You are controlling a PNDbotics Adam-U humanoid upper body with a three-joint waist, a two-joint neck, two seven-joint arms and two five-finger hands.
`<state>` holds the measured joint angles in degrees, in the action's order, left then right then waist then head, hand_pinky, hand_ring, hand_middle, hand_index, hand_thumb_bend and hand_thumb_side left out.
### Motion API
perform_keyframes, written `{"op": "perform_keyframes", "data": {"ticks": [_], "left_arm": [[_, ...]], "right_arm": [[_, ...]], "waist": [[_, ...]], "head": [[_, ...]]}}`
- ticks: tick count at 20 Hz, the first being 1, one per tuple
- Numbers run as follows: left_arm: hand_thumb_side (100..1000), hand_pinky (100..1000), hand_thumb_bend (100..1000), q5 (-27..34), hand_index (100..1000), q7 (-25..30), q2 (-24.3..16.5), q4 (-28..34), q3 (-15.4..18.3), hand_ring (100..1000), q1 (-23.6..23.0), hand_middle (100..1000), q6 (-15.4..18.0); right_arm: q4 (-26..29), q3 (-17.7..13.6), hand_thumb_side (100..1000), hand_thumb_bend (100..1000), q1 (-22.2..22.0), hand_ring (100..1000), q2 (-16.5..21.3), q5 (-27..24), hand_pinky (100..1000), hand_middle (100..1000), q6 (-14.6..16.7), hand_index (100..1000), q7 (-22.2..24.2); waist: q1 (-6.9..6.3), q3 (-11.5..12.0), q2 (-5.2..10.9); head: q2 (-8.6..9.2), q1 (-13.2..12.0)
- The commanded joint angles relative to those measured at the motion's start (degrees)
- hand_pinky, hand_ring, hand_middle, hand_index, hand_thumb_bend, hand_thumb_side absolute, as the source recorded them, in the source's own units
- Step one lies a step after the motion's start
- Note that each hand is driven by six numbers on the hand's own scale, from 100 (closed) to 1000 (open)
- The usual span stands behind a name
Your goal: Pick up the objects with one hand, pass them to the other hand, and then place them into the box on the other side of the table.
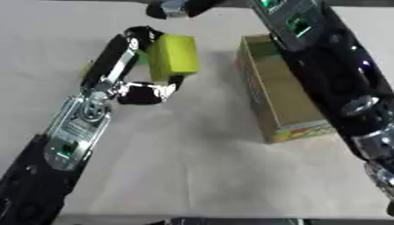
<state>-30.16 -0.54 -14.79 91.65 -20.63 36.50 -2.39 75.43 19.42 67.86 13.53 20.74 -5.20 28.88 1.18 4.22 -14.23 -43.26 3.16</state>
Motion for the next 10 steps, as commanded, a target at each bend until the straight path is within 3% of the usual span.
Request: {"op": "perform_keyframes", "data": {"ticks": [1,5,10], "left_arm": [[100,705,100,-0.45,486,-0.99,-1.17,0.37,0.85,607,0.25,483,0.23],[100,704,100,-0.94,486,-1.90,-1.46,0.20,1.20,606,-0.30,482,0.45],[100,702,100,-1.18,484,-3.13,-1.85,-0.25,1.73,604,-1.28,480,0.53]], "right_arm": [[1.74,-0.14,345,508,1.79,769,1.66,1.27,857,822,1.35,872,3.01],[3.19,0.01,349,506,2.32,766,2.44,2.06,853,819,2.19,870,7.46],[4.49,0.21,349,499,2.70,762,3.25,0.42,849,812,1.33,866,9.77]], "waist": [[0.69,-0.20,1.60],[0.83,-0.59,1.67],[1.23,-1.30,1.85]], "head": [[0.28,-0.37],[0.60,-0.77],[0.83,-1.61]]}}
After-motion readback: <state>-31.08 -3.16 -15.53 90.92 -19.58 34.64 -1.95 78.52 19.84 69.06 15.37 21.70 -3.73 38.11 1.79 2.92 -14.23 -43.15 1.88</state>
